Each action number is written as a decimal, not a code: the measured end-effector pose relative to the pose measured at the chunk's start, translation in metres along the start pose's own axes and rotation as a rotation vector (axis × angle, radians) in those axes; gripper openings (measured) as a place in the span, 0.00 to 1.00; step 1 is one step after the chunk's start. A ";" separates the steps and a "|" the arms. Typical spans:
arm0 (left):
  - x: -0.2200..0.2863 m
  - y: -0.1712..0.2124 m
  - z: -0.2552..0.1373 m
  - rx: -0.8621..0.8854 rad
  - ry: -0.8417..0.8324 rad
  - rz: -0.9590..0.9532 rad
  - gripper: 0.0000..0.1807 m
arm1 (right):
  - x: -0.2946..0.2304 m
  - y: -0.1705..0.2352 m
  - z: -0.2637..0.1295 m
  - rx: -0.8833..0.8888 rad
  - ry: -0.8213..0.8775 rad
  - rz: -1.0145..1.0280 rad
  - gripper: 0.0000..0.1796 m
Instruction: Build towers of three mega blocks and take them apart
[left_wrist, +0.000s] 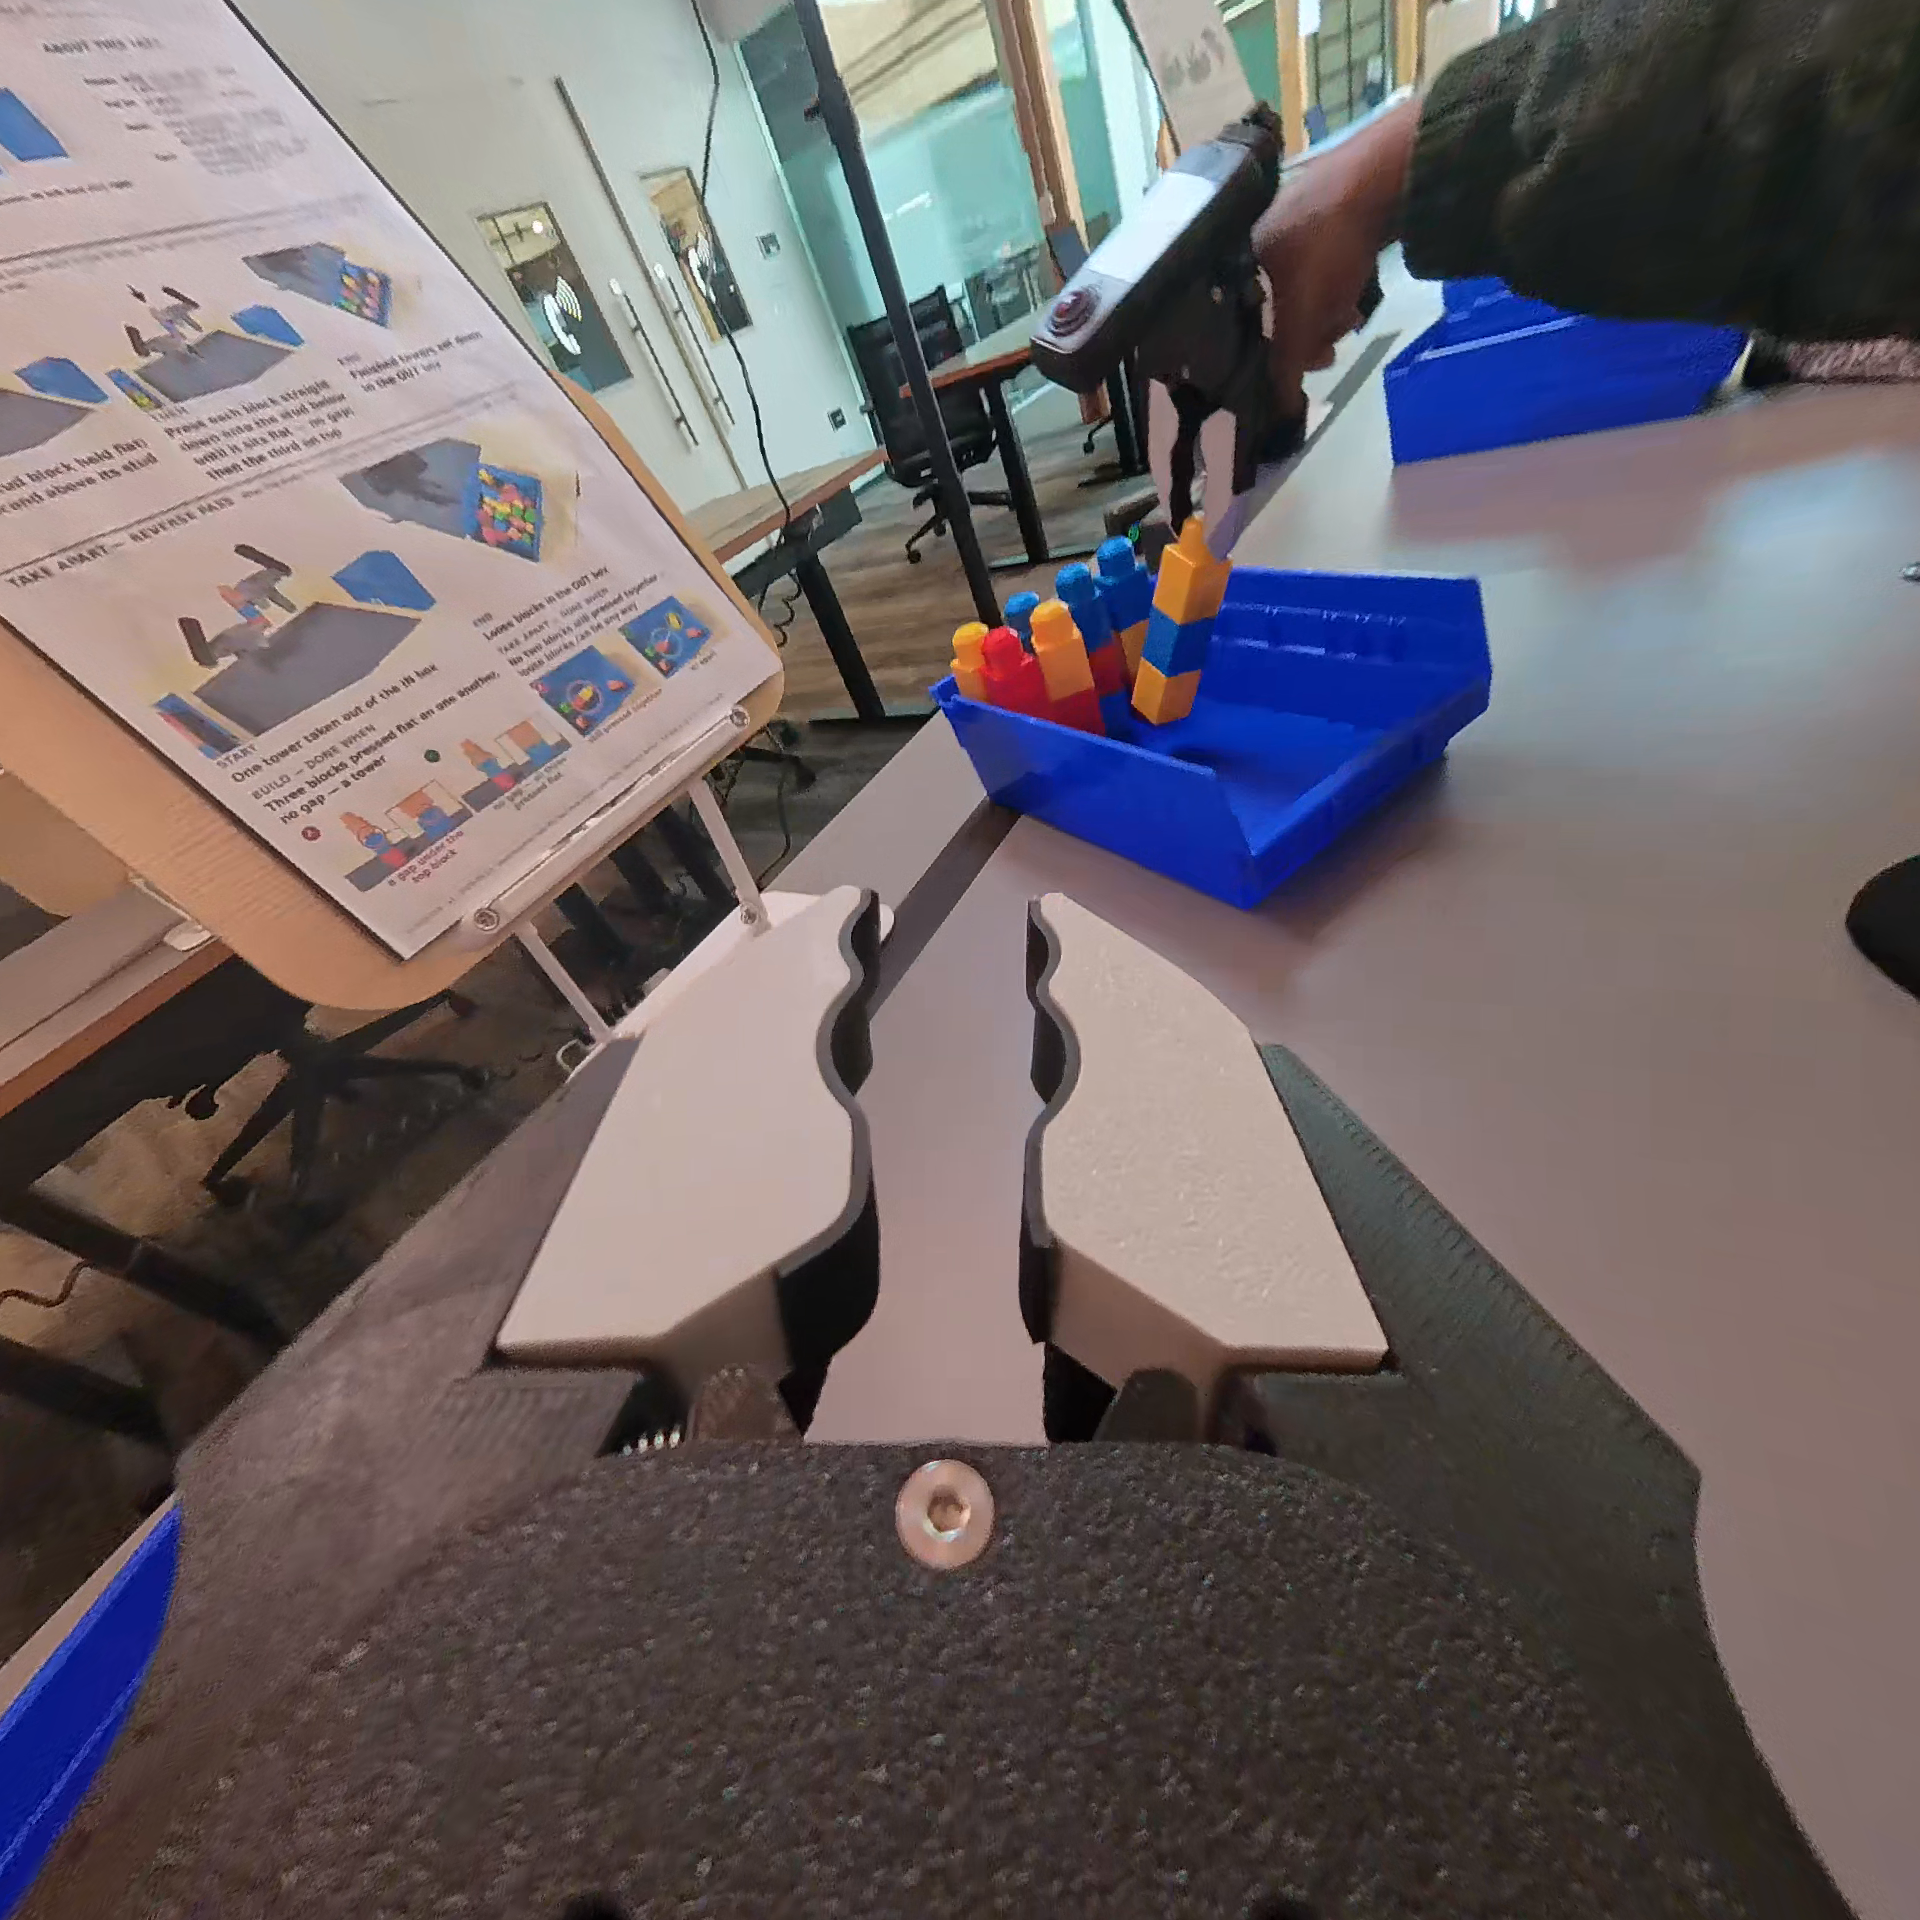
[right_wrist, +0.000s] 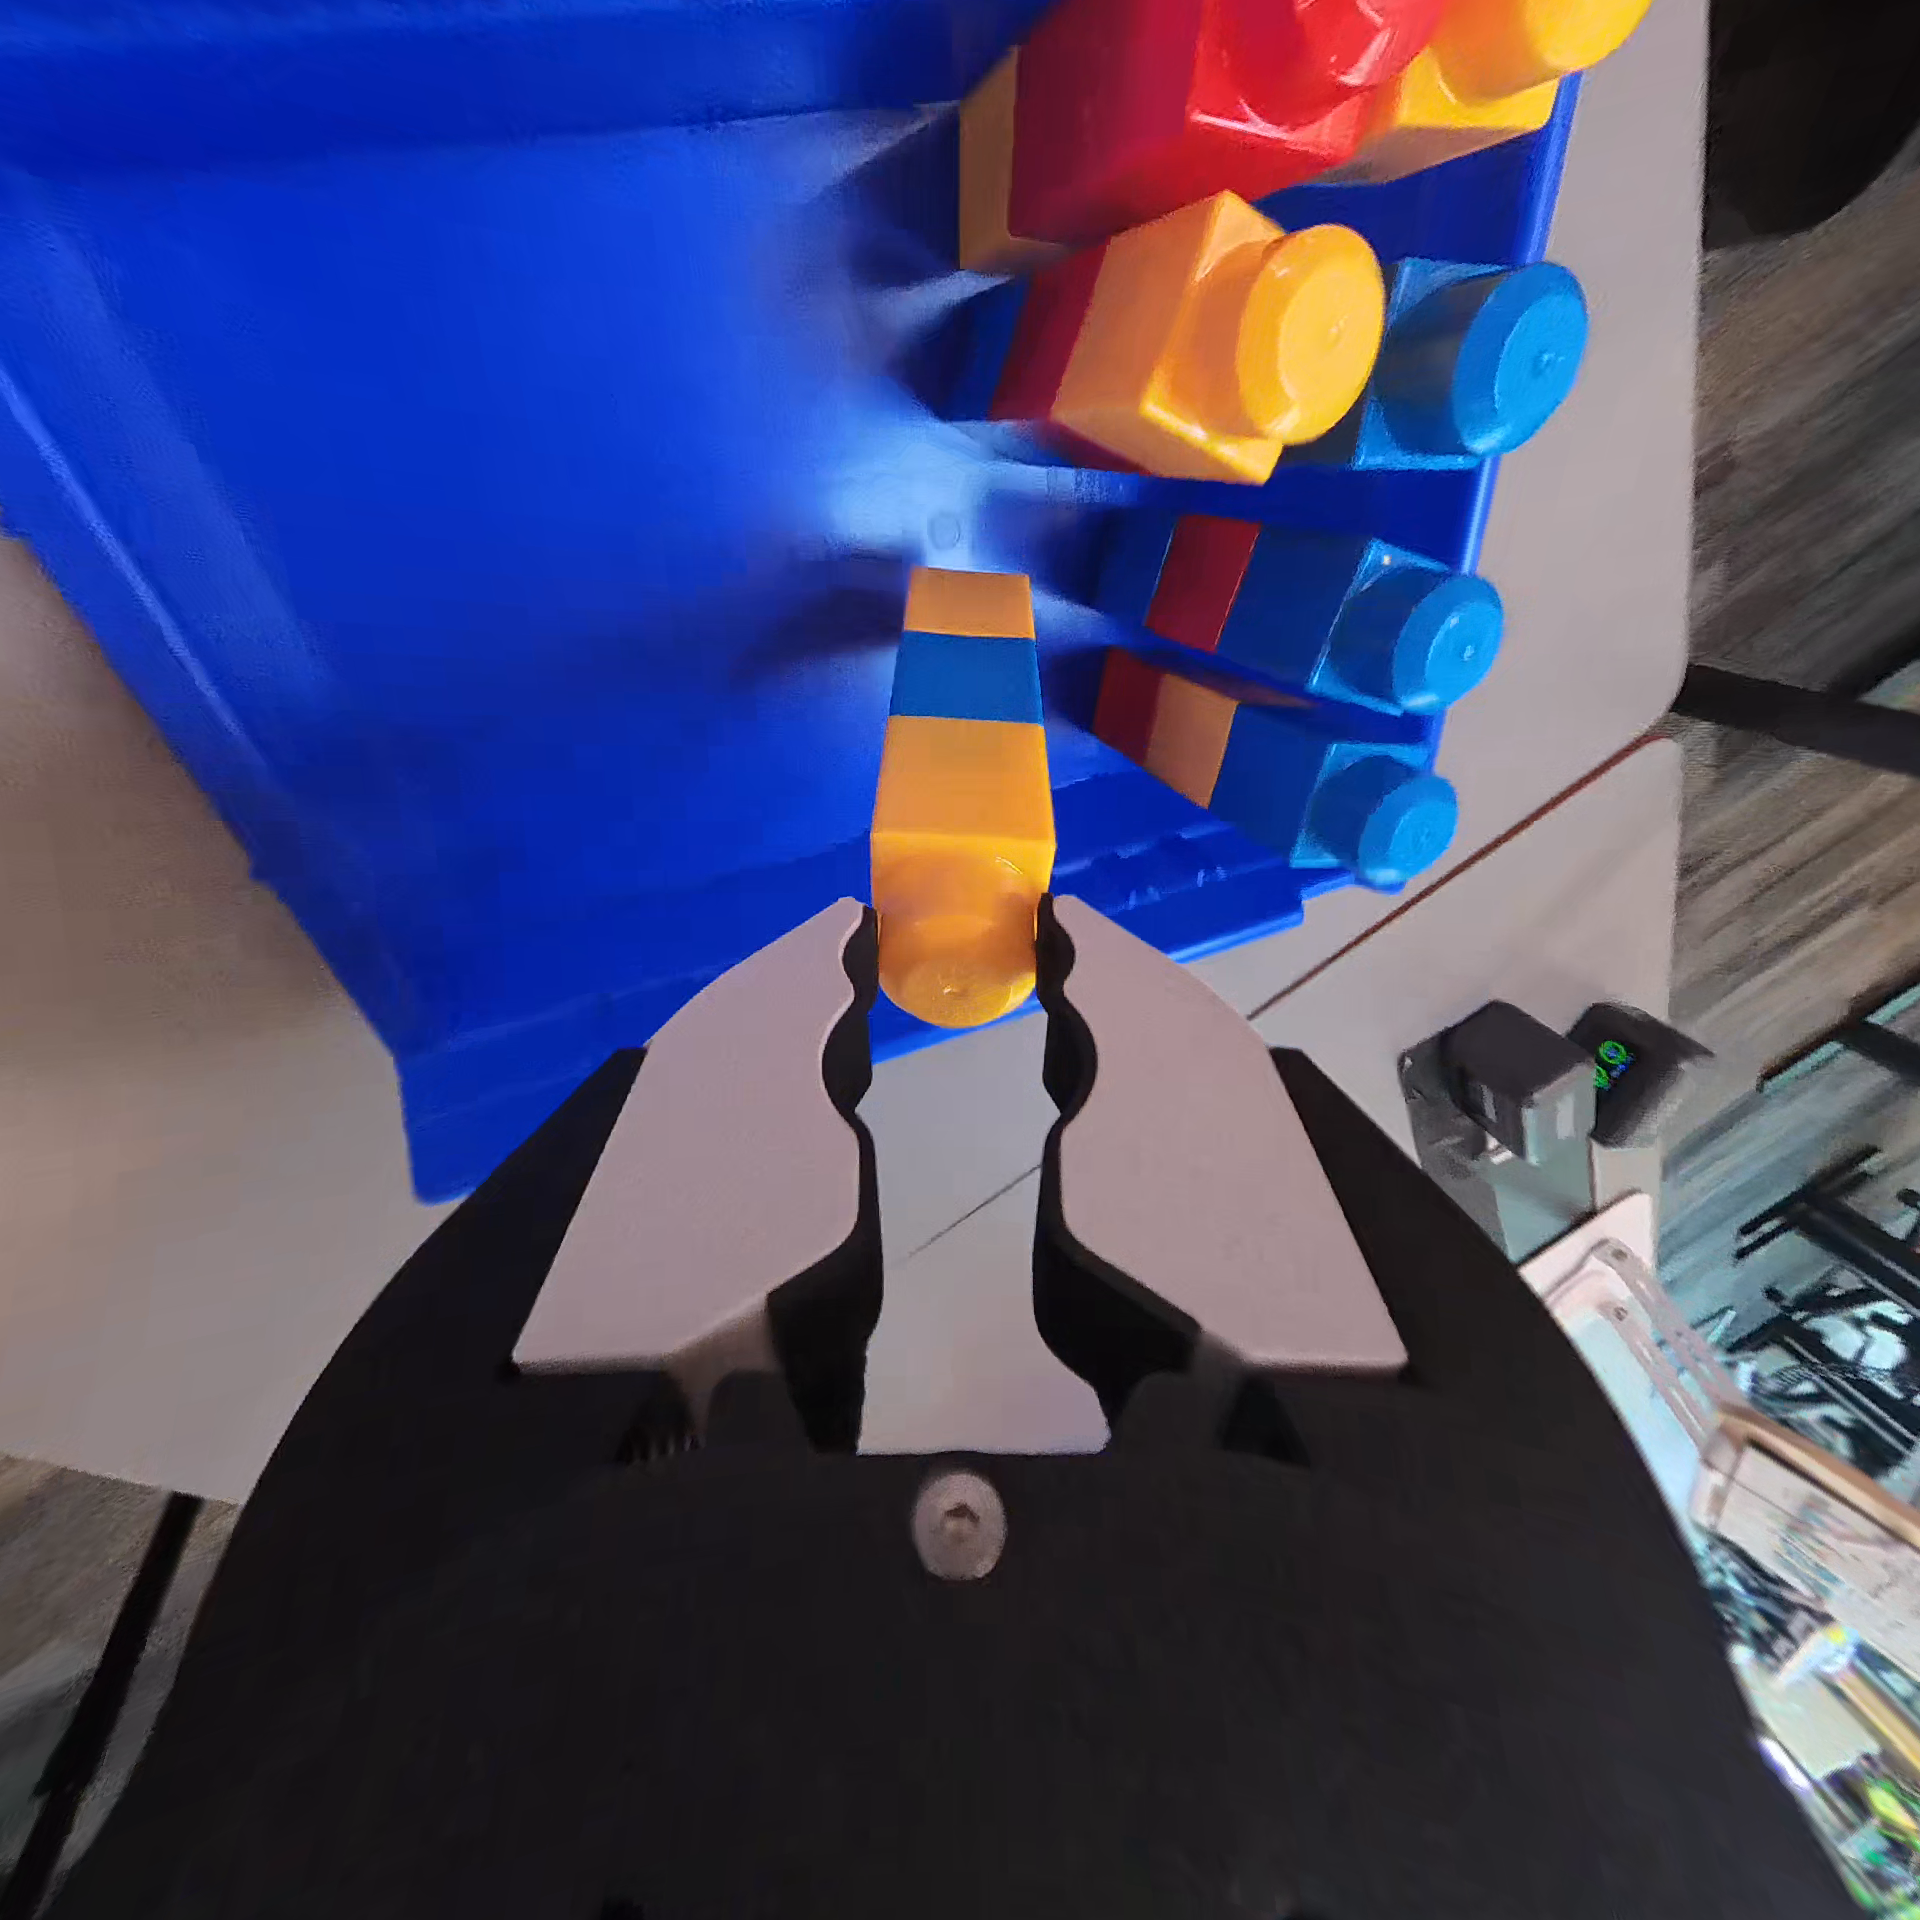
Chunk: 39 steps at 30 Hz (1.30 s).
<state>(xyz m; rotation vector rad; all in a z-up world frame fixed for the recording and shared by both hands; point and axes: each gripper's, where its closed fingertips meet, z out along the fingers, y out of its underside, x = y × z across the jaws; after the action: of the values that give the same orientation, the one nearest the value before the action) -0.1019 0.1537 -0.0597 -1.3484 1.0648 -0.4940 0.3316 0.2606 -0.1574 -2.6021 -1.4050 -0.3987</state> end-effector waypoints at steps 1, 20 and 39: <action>0.000 0.005 0.002 -0.015 0.001 0.004 0.15 | 0.005 -0.005 0.007 -0.008 -0.028 0.007 0.16; -0.059 0.031 -0.013 0.014 -0.148 -0.171 0.11 | 0.063 -0.039 0.032 0.072 0.032 0.061 0.22; -0.181 0.108 -0.095 -0.010 -0.708 -0.533 0.12 | -0.289 -0.151 -0.099 1.262 -0.197 0.329 0.00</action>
<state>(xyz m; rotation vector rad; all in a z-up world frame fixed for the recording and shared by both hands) -0.2970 0.2732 -0.0895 -1.6427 0.1221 -0.3439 0.0375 0.0874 -0.1499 -1.7164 -0.7663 0.6193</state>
